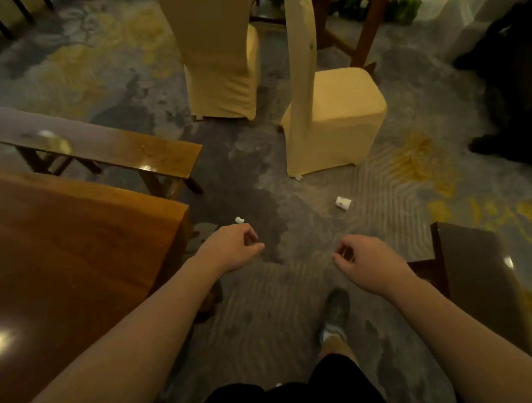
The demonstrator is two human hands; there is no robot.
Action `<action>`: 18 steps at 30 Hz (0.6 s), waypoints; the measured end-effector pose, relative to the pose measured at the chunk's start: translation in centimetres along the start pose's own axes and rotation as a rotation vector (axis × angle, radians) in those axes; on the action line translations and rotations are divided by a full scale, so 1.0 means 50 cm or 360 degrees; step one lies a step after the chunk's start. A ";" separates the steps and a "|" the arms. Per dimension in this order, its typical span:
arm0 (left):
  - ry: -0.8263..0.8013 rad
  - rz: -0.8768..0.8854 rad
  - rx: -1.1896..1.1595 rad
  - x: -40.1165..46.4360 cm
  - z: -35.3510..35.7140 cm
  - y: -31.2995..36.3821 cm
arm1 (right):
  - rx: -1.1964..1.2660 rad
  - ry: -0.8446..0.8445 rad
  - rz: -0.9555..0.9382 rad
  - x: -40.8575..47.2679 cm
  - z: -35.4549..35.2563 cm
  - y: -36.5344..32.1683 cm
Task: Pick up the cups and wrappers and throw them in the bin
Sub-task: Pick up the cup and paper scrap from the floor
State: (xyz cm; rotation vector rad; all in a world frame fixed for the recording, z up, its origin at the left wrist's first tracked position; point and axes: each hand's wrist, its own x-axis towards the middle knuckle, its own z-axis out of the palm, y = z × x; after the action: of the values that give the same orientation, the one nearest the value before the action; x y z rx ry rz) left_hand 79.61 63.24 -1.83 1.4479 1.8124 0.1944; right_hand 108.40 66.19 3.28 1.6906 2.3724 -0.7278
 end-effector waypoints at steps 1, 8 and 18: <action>0.0027 -0.0037 -0.0013 0.052 -0.004 0.006 | -0.0010 -0.0022 -0.0021 0.060 -0.009 0.022; 0.0173 -0.0445 -0.0058 0.378 -0.011 0.037 | -0.0019 -0.0173 -0.0268 0.479 -0.078 0.161; 0.0182 -0.0838 -0.0062 0.793 0.032 -0.052 | -0.0093 -0.0415 -0.0279 0.927 -0.044 0.279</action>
State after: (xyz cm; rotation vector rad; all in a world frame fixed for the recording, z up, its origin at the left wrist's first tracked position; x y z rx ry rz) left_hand 77.34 96.60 -23.32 0.9039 2.2004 0.0435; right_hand 104.92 110.21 -16.69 1.2883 2.3494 -0.8397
